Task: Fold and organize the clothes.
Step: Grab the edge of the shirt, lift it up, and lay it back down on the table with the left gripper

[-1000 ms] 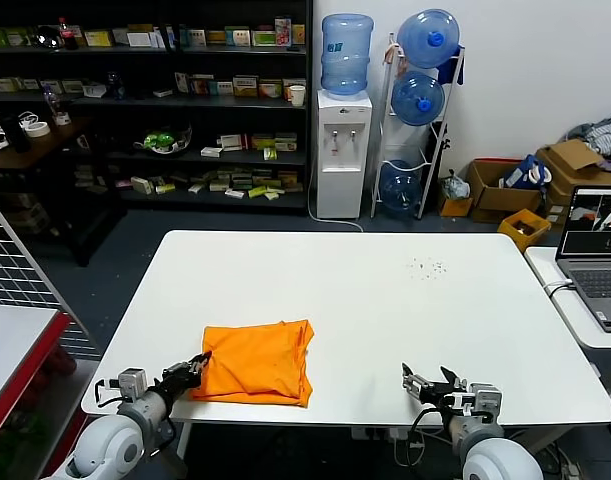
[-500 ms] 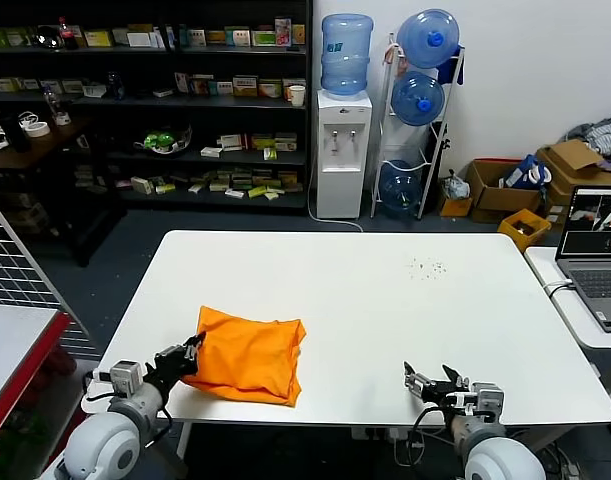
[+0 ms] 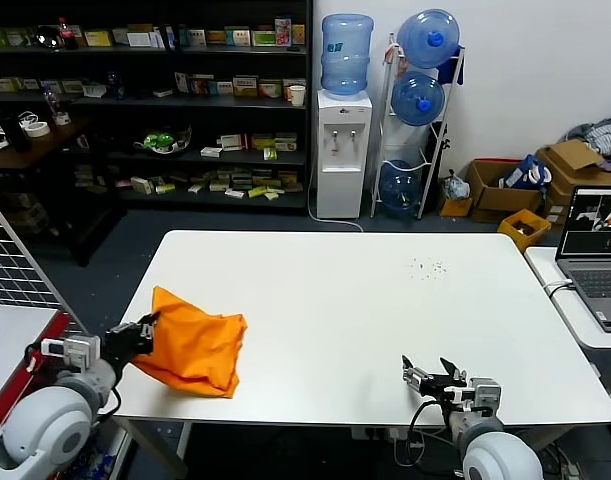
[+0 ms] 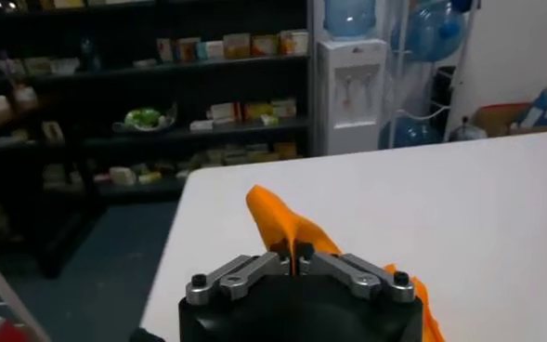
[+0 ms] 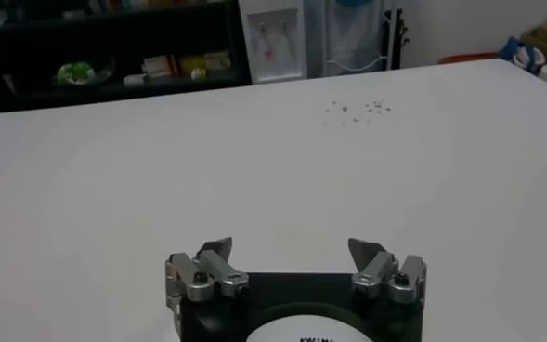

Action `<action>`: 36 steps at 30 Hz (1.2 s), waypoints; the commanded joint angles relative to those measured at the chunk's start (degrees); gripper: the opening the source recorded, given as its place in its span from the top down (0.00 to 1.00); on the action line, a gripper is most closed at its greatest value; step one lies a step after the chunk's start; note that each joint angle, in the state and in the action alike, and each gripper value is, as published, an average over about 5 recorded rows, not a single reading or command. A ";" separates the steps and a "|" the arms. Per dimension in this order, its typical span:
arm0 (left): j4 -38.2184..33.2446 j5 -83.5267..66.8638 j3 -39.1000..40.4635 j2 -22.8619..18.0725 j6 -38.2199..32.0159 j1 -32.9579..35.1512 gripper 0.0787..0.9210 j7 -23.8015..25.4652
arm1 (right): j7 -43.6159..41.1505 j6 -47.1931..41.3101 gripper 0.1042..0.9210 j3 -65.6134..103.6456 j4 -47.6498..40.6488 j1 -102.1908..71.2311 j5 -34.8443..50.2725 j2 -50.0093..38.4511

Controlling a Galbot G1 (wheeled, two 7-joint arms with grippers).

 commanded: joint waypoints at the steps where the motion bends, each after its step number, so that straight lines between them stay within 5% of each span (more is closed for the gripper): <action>1: 3.51 -5.87 -5.83 13.51 2.06 0.80 0.97 -2.55 | -0.24 0.75 0.12 -0.03 -0.53 0.54 -0.14 -0.25; 11: 7.11 -4.64 -5.77 15.51 1.69 -0.23 0.97 0.06 | -0.27 0.90 0.12 0.55 -0.30 -0.12 -0.84 -0.07; 16: 2.83 -7.92 -1.82 11.13 0.89 -1.30 0.97 -1.34 | -0.11 0.87 0.12 0.92 0.42 -1.08 -2.29 1.21; 21: -5.44 -22.85 18.82 -0.85 3.81 -17.33 0.97 -12.47 | 0.09 0.66 0.12 2.62 2.63 -4.06 -4.12 2.79; 26: 1.05 -34.07 38.60 -19.63 5.13 -38.66 0.97 -25.71 | 0.23 0.47 0.12 5.76 4.67 -8.13 -5.26 4.02; 32: 14.18 -32.44 45.54 -38.41 4.84 -47.19 0.97 -29.73 | 0.38 0.29 0.12 7.32 5.61 -9.80 -5.86 5.50; 36: 23.05 -27.78 45.96 -47.12 4.82 -49.59 0.97 -29.32 | 0.48 0.09 0.12 7.25 5.39 -9.25 -5.71 5.65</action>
